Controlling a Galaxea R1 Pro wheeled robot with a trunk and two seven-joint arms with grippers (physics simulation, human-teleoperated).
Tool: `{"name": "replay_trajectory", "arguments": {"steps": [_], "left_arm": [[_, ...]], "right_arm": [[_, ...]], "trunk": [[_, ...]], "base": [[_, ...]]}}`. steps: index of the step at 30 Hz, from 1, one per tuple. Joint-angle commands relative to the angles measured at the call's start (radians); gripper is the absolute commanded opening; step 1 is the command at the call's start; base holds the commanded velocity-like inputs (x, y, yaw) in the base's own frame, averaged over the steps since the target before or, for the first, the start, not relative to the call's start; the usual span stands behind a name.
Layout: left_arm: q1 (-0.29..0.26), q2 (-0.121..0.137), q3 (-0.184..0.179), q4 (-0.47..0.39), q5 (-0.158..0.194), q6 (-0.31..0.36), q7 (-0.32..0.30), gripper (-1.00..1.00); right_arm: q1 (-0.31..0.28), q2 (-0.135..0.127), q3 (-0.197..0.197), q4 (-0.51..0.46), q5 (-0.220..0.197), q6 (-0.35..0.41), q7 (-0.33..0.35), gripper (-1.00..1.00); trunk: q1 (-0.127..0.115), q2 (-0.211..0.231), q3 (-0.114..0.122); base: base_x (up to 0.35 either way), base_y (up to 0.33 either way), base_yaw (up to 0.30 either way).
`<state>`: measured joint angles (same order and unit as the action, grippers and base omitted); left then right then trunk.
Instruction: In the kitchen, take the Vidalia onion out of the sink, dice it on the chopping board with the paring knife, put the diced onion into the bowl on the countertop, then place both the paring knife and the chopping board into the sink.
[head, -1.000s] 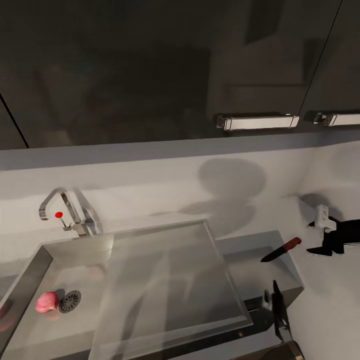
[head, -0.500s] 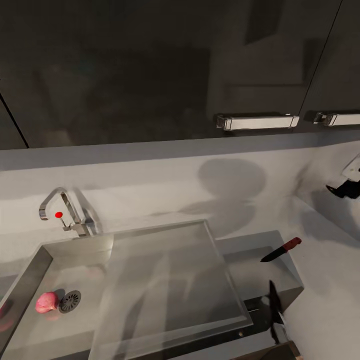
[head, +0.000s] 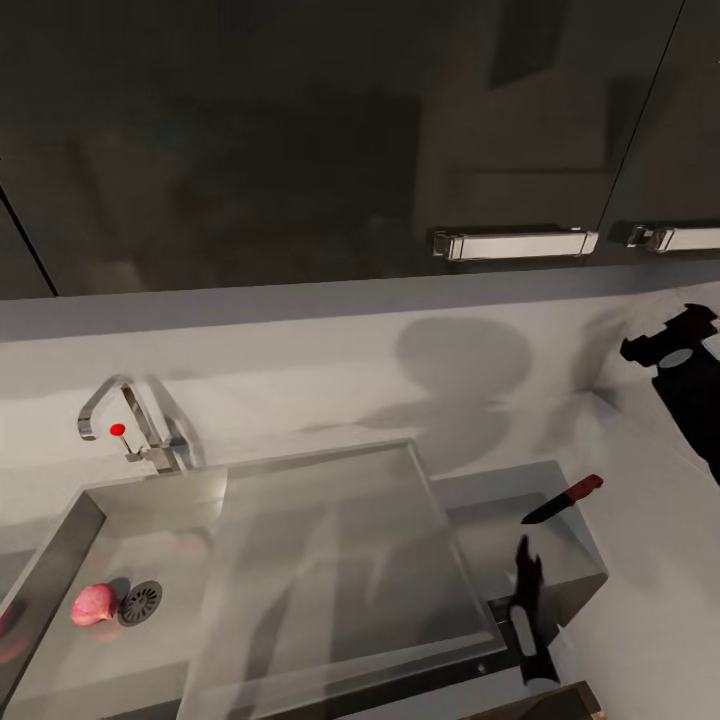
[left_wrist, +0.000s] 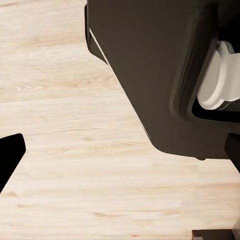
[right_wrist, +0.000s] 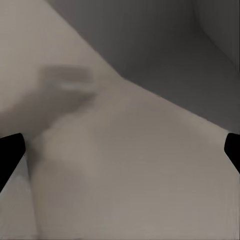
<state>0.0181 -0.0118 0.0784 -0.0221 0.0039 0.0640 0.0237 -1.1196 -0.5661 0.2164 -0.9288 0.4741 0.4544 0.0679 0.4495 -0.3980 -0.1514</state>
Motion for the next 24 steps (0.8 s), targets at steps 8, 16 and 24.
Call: {"name": "replay_trajectory", "arguments": {"steps": [8,16,24], "left_arm": [[0.0,0.0,0.008,-0.002,0.0,0.004,0.002,1.0],[0.0,-0.001,0.008,-0.002,0.0,0.004,0.002,1.0],[0.0,-0.002,0.008,-0.002,-0.001,0.003,0.002,1.0]], "right_arm": [[-0.009,0.01,0.072,0.019,0.038,-0.064,0.036,1.0],[-0.009,0.011,0.077,0.022,0.04,-0.075,0.038,1.0],[-0.009,0.011,0.076,0.026,0.04,-0.075,0.038,1.0]], "trunk": [[0.001,-0.002,-0.002],[0.001,-0.002,-0.002],[0.001,-0.002,-0.002]], "base": [[0.0,0.0,0.0],[-0.049,-0.005,0.0],[-0.283,-0.06,0.0]]}}
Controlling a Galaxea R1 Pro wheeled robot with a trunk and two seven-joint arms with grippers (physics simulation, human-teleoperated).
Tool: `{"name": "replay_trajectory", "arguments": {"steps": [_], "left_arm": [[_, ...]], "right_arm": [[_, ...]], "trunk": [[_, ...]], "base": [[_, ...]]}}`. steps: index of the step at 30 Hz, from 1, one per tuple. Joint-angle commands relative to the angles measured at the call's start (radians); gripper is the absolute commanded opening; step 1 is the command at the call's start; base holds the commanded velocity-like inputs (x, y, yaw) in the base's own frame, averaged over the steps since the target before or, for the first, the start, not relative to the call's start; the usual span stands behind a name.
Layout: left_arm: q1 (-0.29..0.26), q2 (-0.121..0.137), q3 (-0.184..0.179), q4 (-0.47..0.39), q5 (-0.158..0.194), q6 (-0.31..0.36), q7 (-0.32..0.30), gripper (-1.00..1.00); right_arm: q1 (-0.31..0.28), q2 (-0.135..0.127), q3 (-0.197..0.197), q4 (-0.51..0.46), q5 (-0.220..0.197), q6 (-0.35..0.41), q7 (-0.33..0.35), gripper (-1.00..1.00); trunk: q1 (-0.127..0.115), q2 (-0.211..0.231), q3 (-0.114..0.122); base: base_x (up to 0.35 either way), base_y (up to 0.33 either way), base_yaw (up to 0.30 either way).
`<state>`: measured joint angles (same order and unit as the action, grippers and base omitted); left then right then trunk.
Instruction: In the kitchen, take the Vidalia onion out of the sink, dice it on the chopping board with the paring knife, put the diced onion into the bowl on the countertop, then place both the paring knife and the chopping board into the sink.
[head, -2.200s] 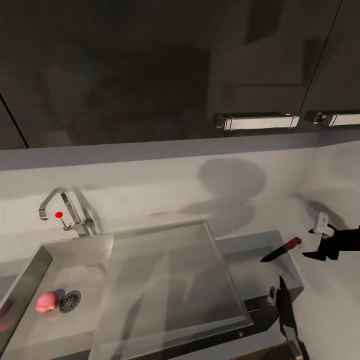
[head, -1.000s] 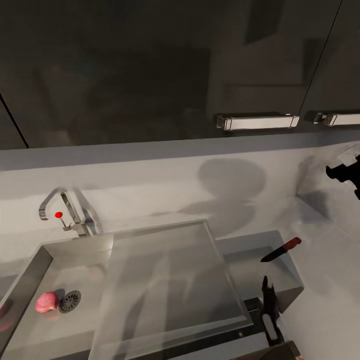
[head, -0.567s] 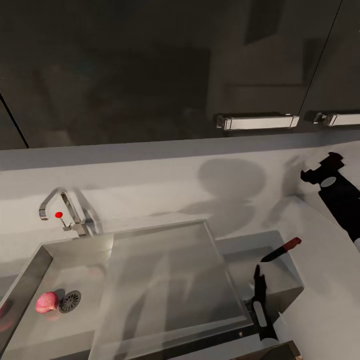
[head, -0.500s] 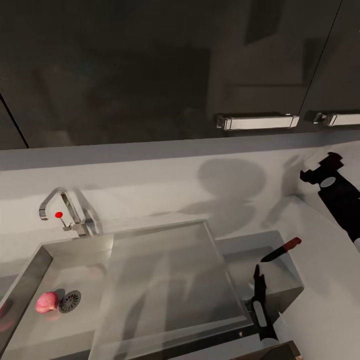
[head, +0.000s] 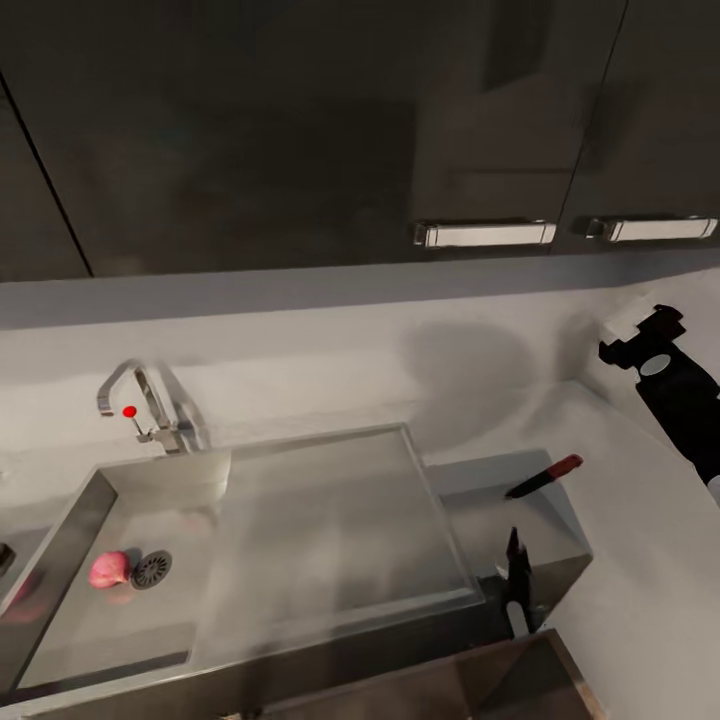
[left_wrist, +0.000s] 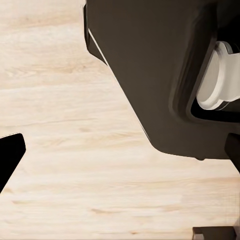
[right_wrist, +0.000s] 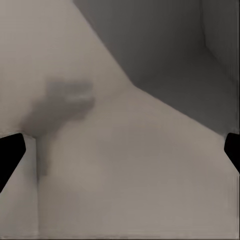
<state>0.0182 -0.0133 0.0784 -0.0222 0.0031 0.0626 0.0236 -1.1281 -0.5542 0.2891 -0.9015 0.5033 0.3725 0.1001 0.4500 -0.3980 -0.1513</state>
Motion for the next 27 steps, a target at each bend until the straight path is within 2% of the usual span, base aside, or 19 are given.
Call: {"name": "replay_trajectory", "arguments": {"steps": [1,9,12,14,15,17,19,20,23,27], "left_arm": [[0.0,0.0,0.008,-0.002,0.001,0.005,0.002,1.0],[0.0,0.0,0.008,-0.002,0.0,0.005,0.002,1.0],[0.0,0.0,0.008,-0.003,0.0,0.005,0.002,1.0],[0.0,0.0,0.008,-0.002,0.0,0.005,0.002,1.0],[0.0,0.0,0.008,-0.002,0.0,0.005,0.002,1.0],[0.0,0.0,0.008,-0.002,0.0,0.005,0.002,1.0],[0.0,0.0,0.008,-0.002,0.0,0.005,0.002,1.0],[0.0,0.0,0.008,-0.002,0.001,0.005,0.002,1.0],[0.0,-0.001,0.008,-0.002,0.0,0.005,0.002,1.0],[0.0,-0.004,0.008,-0.002,0.0,0.005,0.002,1.0]], "right_arm": [[-0.001,-0.001,0.002,-0.001,0.011,0.006,0.006,1.0],[-0.001,-0.002,-0.005,0.01,0.01,0.006,0.005,1.0],[-0.001,-0.002,-0.028,0.062,0.009,0.005,0.004,1.0],[-0.004,0.0,-0.064,0.131,0.005,0.001,0.003,1.0],[-0.008,0.014,-0.089,0.203,-0.014,-0.009,0.001,1.0],[-0.018,0.046,-0.102,0.27,-0.054,-0.026,-0.002,1.0],[-0.049,0.096,-0.112,0.353,-0.129,-0.043,-0.018,1.0],[-0.06,0.107,-0.113,0.371,-0.149,-0.046,-0.026,1.0],[-0.119,0.161,-0.116,0.427,-0.245,-0.053,-0.075,1.0],[-0.176,0.202,-0.118,0.47,-0.322,-0.054,-0.118,1.0]], "trunk": [[0.0,-0.002,-0.002],[0.0,-0.002,-0.002],[0.0,-0.002,-0.002],[0.0,-0.002,-0.002],[0.0,-0.002,-0.002],[0.0,-0.002,-0.002],[0.0,-0.002,-0.002],[0.0,-0.002,-0.002],[0.0,-0.002,-0.002],[0.0,-0.002,-0.002]], "base": [[-0.32,-0.087,0.0],[-0.322,-0.117,0.0],[-0.238,-0.102,0.0],[-0.131,-0.054,0.0],[-0.052,-0.021,0.0],[-0.03,-0.012,0.0],[-0.014,-0.006,0.0],[-0.009,-0.004,0.0],[-0.004,-0.002,0.0],[-0.001,-0.001,0.0]]}}
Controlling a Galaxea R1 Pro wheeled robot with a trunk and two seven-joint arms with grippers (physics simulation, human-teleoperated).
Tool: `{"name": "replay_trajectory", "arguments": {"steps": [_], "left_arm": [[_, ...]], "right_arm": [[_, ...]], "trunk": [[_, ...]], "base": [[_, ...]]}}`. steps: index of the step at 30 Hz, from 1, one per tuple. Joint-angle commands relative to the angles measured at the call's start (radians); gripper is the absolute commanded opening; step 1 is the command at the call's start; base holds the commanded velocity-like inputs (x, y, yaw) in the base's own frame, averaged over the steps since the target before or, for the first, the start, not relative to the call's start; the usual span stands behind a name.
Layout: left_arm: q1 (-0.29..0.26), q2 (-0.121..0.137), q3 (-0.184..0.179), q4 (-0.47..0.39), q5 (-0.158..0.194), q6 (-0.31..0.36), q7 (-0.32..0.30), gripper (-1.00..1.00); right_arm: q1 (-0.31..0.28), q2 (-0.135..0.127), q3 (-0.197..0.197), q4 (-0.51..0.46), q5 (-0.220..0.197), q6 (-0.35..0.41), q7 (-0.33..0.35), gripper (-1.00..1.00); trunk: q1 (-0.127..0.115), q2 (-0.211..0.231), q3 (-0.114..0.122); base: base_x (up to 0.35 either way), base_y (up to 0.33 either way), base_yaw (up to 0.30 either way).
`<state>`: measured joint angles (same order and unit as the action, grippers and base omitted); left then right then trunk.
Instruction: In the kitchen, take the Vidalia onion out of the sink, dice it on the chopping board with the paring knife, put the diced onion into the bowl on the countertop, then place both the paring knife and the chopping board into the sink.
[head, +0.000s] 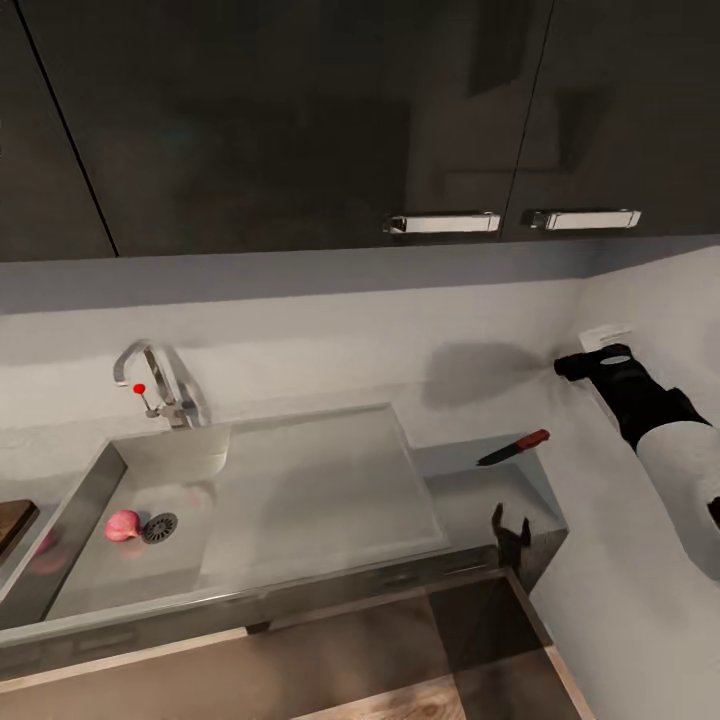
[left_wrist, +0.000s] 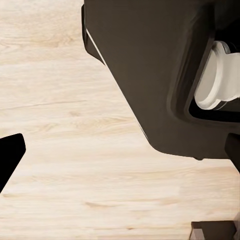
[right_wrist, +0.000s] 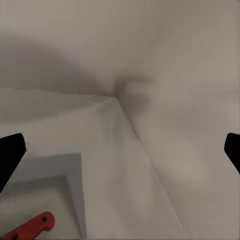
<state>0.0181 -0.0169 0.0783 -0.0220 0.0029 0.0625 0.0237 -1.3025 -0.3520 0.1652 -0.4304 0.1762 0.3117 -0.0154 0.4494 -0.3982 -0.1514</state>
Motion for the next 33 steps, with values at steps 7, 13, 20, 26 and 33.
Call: {"name": "replay_trajectory", "arguments": {"steps": [7,13,20,26,33], "left_arm": [[0.0,-0.002,0.008,-0.003,0.0,0.005,0.002,1.0],[0.0,-0.002,0.008,-0.003,0.0,0.005,0.002,1.0],[0.0,-0.002,0.008,-0.003,0.0,0.005,0.002,1.0],[0.0,-0.002,0.008,-0.003,0.0,0.005,0.002,1.0],[0.0,-0.002,0.008,-0.003,0.0,0.005,0.002,1.0]], "right_arm": [[-0.151,0.063,0.005,0.119,-0.113,0.01,-0.094,1.0],[-0.165,0.071,0.023,0.129,-0.154,0.011,-0.033,1.0],[-0.167,-0.01,0.363,0.137,0.092,0.033,0.606,1.0],[-0.167,-0.093,0.523,0.138,0.259,0.026,1.101,1.0],[-0.167,-0.107,0.628,0.137,0.386,-0.012,1.231,1.0]], "trunk": [[0.001,-0.002,-0.002],[0.001,-0.002,-0.002],[0.001,-0.002,-0.002],[0.001,-0.002,-0.002],[0.001,-0.002,-0.002]], "base": [[0.0,0.0,0.0],[0.0,0.0,0.0],[0.0,0.0,0.0],[0.0,0.0,0.0],[0.0,0.0,0.0]]}}
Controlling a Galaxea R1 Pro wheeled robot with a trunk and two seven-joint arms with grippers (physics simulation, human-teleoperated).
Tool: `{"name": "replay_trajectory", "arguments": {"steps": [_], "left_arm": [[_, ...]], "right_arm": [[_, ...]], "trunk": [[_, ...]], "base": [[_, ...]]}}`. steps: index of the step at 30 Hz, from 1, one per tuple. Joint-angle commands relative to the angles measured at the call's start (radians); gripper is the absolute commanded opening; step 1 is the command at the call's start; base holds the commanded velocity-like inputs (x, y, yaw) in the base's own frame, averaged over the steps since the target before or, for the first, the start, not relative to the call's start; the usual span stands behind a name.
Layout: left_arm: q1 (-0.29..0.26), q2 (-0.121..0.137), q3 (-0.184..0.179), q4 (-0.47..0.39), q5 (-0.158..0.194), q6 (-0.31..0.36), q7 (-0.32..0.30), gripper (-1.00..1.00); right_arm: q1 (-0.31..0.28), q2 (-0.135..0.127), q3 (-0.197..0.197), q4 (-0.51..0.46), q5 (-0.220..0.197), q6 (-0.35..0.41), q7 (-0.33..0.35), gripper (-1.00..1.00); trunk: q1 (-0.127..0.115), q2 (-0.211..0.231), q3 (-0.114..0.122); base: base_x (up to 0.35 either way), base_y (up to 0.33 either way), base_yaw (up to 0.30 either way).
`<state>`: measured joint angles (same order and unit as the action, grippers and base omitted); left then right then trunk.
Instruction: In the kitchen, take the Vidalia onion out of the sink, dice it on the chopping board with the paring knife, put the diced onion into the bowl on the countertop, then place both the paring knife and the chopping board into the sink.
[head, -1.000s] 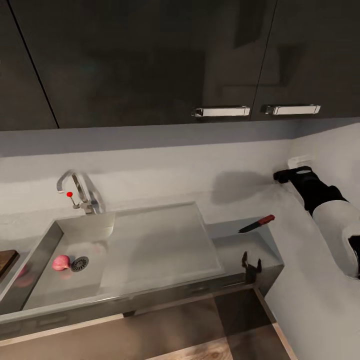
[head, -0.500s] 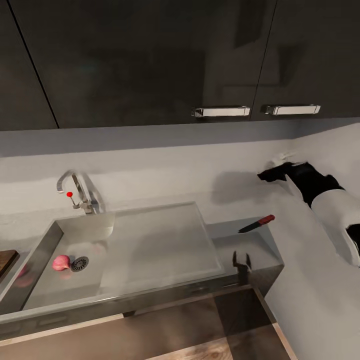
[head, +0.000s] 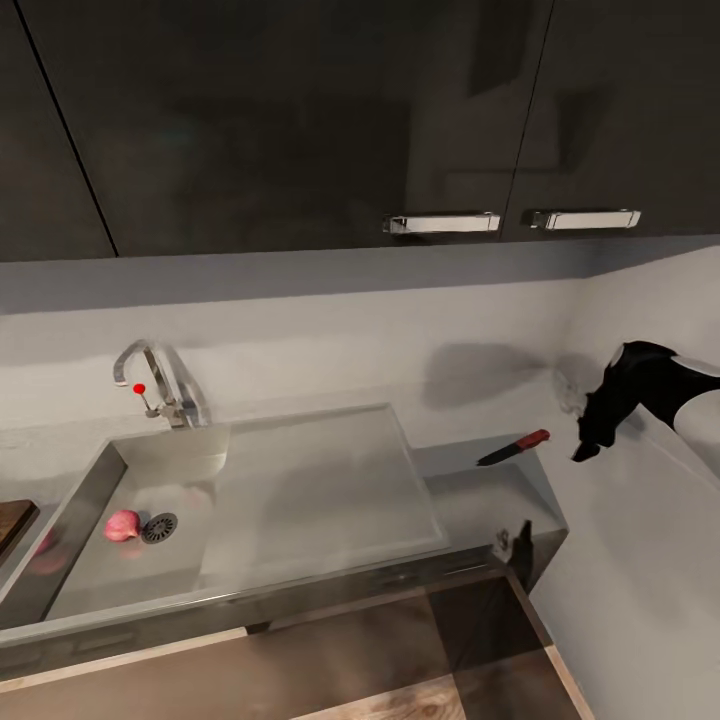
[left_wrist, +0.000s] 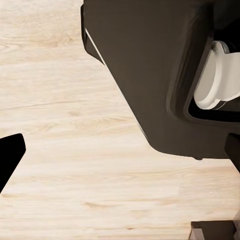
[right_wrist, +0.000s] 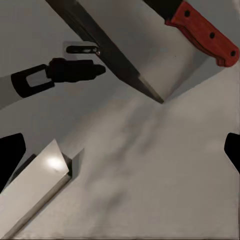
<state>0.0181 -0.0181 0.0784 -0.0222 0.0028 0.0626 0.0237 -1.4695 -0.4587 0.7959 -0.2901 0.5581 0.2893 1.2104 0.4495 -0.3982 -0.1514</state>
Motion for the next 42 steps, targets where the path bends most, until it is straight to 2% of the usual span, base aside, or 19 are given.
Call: {"name": "replay_trajectory", "arguments": {"steps": [1,6,25,35,42], "left_arm": [[0.0,-0.001,0.008,-0.002,0.0,0.005,0.002,1.0],[0.0,-0.001,0.008,-0.002,0.0,0.005,0.002,1.0],[0.0,-0.002,0.008,-0.002,0.0,0.005,0.001,1.0],[0.0,-0.002,0.008,-0.002,0.0,0.005,0.001,1.0],[0.0,-0.002,0.007,-0.002,0.0,0.005,0.001,1.0]], "right_arm": [[0.0,-0.001,0.005,-0.003,0.011,0.009,0.009,1.0],[0.0,-0.001,0.015,-0.003,0.021,0.003,0.015,1.0],[0.0,-0.001,0.015,-0.003,0.025,-0.001,0.016,1.0],[0.0,0.0,0.013,-0.003,0.023,0.003,0.01,1.0],[0.0,0.001,0.013,-0.003,0.025,0.005,0.01,1.0]], "trunk": [[0.001,-0.002,-0.002],[0.001,-0.002,-0.002],[0.001,-0.002,-0.002],[0.001,-0.002,-0.002],[0.001,-0.002,-0.002]], "base": [[0.0,0.0,0.0],[0.0,0.0,0.0],[0.001,0.0,0.0],[0.207,0.0,0.0],[0.038,0.0,0.0]]}}
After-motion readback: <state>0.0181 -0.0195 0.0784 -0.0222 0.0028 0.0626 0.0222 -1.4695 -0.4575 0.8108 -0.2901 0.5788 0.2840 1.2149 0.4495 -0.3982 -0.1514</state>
